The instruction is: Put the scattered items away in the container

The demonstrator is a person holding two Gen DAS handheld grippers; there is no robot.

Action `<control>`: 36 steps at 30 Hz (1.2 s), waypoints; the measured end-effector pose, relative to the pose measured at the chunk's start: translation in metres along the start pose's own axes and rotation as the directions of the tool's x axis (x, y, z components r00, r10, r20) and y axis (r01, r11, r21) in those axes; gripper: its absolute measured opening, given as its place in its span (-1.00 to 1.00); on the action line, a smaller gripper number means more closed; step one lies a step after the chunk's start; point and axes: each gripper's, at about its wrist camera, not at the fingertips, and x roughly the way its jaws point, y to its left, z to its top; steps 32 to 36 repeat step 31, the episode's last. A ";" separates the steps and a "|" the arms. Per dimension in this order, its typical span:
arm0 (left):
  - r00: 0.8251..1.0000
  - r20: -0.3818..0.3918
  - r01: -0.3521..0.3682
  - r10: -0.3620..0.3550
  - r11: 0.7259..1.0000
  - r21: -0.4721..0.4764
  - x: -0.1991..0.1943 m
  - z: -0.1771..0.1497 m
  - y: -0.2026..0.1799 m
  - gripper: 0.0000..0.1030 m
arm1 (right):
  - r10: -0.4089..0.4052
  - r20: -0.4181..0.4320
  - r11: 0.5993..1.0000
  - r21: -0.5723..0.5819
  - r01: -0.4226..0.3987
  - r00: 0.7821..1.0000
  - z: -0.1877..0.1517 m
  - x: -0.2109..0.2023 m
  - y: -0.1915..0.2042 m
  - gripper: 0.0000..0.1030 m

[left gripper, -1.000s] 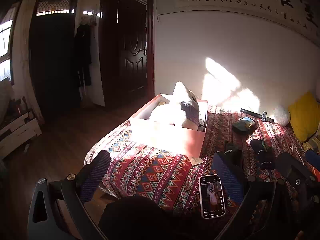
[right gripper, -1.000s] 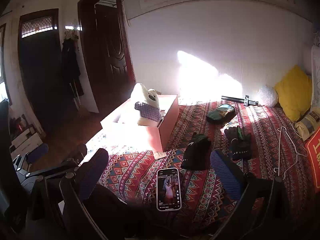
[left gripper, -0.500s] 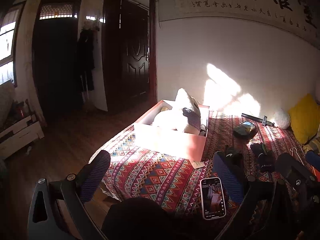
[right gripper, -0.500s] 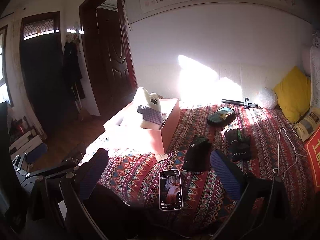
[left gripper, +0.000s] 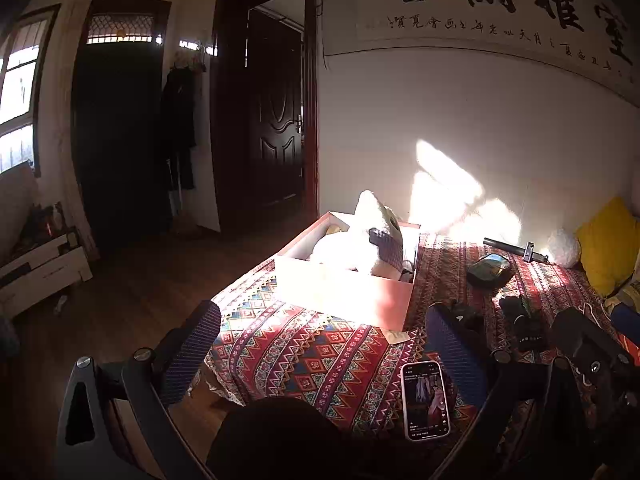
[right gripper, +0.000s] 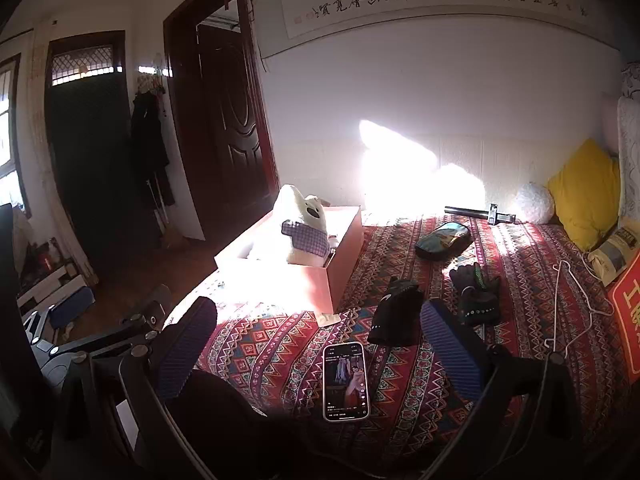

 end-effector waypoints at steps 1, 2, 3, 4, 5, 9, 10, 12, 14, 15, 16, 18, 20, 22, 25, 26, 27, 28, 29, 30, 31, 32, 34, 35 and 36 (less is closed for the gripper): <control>1.000 0.001 0.001 -0.001 1.000 -0.004 -0.001 0.000 0.001 1.00 | 0.001 0.002 1.000 -0.001 -0.001 1.000 0.000 -0.001 0.000 0.98; 1.000 0.001 0.001 -0.001 1.000 -0.007 -0.003 0.000 0.001 1.00 | 0.001 0.003 1.000 -0.003 -0.001 1.000 0.000 -0.002 0.001 0.98; 1.000 0.003 0.002 -0.002 1.000 -0.009 -0.004 0.000 0.001 1.00 | 0.001 0.004 1.000 -0.004 -0.001 1.000 0.000 -0.003 0.002 0.98; 1.000 0.004 0.004 -0.004 1.000 -0.010 -0.005 0.000 0.002 1.00 | 0.002 0.005 1.000 -0.004 -0.002 1.000 -0.001 -0.004 0.002 0.98; 1.000 0.004 0.006 -0.006 1.000 -0.010 -0.005 0.000 0.002 1.00 | 0.004 0.007 1.000 -0.003 -0.004 1.000 0.000 -0.005 0.002 0.98; 1.000 0.009 -0.005 0.005 1.000 -0.005 -0.008 0.000 0.000 1.00 | 0.004 0.011 1.000 -0.003 -0.004 1.000 0.000 -0.007 0.002 0.98; 1.000 0.010 -0.014 0.014 1.000 -0.004 -0.009 0.000 -0.002 1.00 | 0.003 0.011 1.000 -0.003 -0.002 1.000 0.000 -0.006 0.001 0.98; 1.000 0.016 -0.017 0.017 1.000 -0.011 -0.010 0.000 -0.002 1.00 | 0.002 0.008 1.000 0.002 -0.002 1.000 -0.001 -0.005 0.000 0.98; 1.000 0.029 -0.004 0.005 1.000 -0.030 -0.012 0.000 -0.002 1.00 | 0.002 0.007 1.000 0.008 -0.002 1.000 -0.001 -0.005 -0.003 0.98; 0.999 0.037 -0.001 0.002 0.999 -0.038 -0.013 0.001 -0.002 1.00 | 0.000 0.007 1.000 0.009 -0.001 1.000 -0.002 -0.004 -0.003 0.98; 0.999 0.044 0.001 0.001 0.999 -0.045 -0.014 0.002 -0.001 1.00 | -0.001 0.008 1.000 0.011 0.001 1.000 -0.001 -0.003 -0.004 0.98; 0.999 0.051 0.007 -0.005 0.999 -0.049 -0.013 0.003 -0.004 1.00 | 0.001 0.015 1.000 0.024 -0.001 1.000 -0.001 -0.002 -0.008 0.98; 0.999 0.036 0.012 -0.011 0.999 -0.043 -0.008 0.004 -0.009 1.00 | -0.006 0.020 0.999 0.035 0.006 1.000 -0.001 0.000 -0.013 0.98; 1.000 0.007 0.027 -0.027 0.999 -0.034 0.001 0.004 -0.016 1.00 | -0.025 0.023 0.999 0.035 0.025 0.999 -0.001 0.002 -0.019 0.98; 0.998 -0.030 0.054 -0.056 0.998 -0.041 0.013 0.001 -0.024 1.00 | -0.047 0.018 0.998 0.040 0.046 0.999 -0.001 0.009 -0.028 0.98; 0.997 -0.037 0.059 -0.061 0.997 -0.040 0.016 0.000 -0.026 1.00 | -0.048 0.015 0.998 0.047 0.047 0.999 -0.001 0.011 -0.031 0.98; 0.998 -0.040 0.057 -0.058 0.998 -0.036 0.018 -0.001 -0.029 1.00 | -0.049 0.013 0.997 0.056 0.048 0.999 -0.001 0.013 -0.035 0.98; 0.998 -0.039 0.048 -0.049 0.998 -0.029 0.020 -0.002 -0.033 1.00 | -0.049 0.008 0.997 0.063 0.049 0.999 -0.001 0.016 -0.038 0.98; 0.998 -0.036 0.041 -0.041 0.999 -0.020 0.022 -0.002 -0.036 1.00 | -0.048 0.002 0.997 0.068 0.048 0.999 -0.001 0.018 -0.040 0.98; 0.999 -0.033 0.040 -0.040 0.999 -0.016 0.023 -0.002 -0.038 1.00 | -0.047 -0.003 0.996 0.071 0.047 0.999 -0.001 0.021 -0.043 0.98; 0.999 -0.030 0.045 -0.045 0.999 -0.019 0.025 -0.002 -0.040 1.00 | -0.047 -0.006 0.996 0.075 0.047 0.999 -0.002 0.023 -0.045 0.98; 0.999 -0.030 0.045 -0.045 0.999 -0.019 0.025 -0.002 -0.040 1.00 | -0.047 -0.006 0.996 0.075 0.047 0.999 -0.002 0.023 -0.045 0.98; 0.999 -0.030 0.045 -0.045 0.999 -0.019 0.025 -0.002 -0.040 1.00 | -0.047 -0.006 0.996 0.075 0.047 0.999 -0.002 0.023 -0.045 0.98; 0.999 -0.030 0.045 -0.045 0.999 -0.019 0.025 -0.002 -0.040 1.00 | -0.047 -0.006 0.996 0.075 0.047 0.999 -0.002 0.023 -0.045 0.98; 0.999 -0.030 0.045 -0.045 0.999 -0.019 0.025 -0.002 -0.040 1.00 | -0.047 -0.006 0.996 0.075 0.047 0.999 -0.002 0.023 -0.045 0.98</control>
